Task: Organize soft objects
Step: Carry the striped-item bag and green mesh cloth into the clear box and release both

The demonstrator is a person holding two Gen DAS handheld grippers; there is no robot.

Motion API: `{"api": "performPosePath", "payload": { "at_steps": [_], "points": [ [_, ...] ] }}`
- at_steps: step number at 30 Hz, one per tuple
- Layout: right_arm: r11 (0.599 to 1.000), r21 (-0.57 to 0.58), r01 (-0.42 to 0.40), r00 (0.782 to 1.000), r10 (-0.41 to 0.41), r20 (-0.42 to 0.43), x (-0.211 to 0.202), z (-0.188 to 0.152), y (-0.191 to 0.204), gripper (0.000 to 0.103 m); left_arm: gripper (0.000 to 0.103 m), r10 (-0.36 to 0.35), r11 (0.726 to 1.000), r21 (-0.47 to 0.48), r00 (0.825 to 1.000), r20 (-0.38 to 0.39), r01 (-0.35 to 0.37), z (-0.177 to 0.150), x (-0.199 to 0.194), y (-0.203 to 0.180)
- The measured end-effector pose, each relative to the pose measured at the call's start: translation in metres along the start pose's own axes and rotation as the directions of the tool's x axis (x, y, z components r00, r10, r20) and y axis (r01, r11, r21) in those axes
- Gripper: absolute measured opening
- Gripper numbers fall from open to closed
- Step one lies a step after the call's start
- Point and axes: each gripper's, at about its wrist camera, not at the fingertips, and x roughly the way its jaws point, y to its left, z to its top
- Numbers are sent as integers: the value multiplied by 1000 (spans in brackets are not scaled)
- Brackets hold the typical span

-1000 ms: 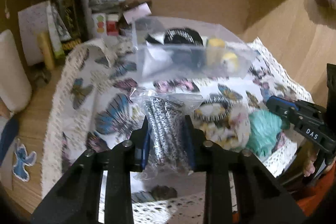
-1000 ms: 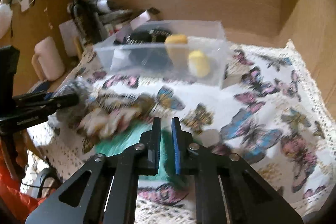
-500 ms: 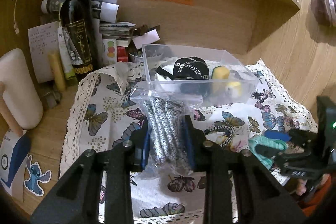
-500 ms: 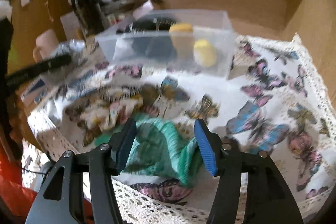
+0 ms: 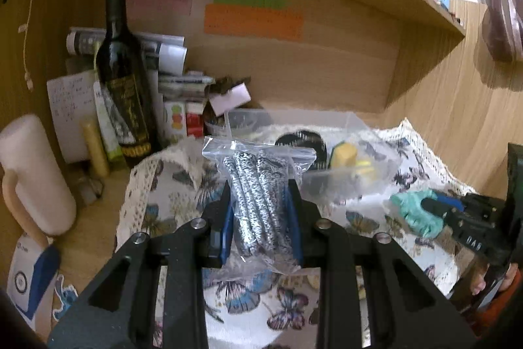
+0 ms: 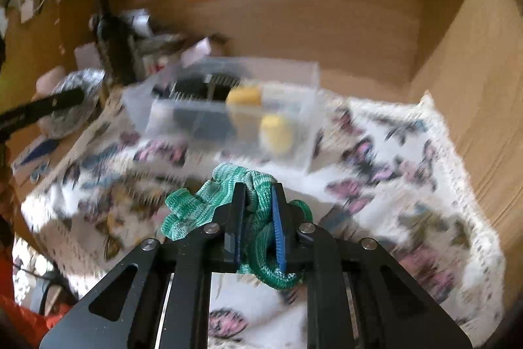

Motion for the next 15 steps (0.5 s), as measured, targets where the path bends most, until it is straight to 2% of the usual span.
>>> {"api": "performPosePath", "payload": {
  "at_steps": [4,10,15],
  "points": [
    [999,15,31,996,-33,83,-10,25,-8,14,29,-18,1000,6,999,28,17,19,5,-1],
    [999,4,51,978,-51,201,-14,68,-15,14,29,-8,1000,25,996,89,6,48,16,-4],
    [998,-10,58,964,-53,260,-8,97,-12,14,29,-4,1000,27,996,87,2,65,36,-3]
  ]
}}
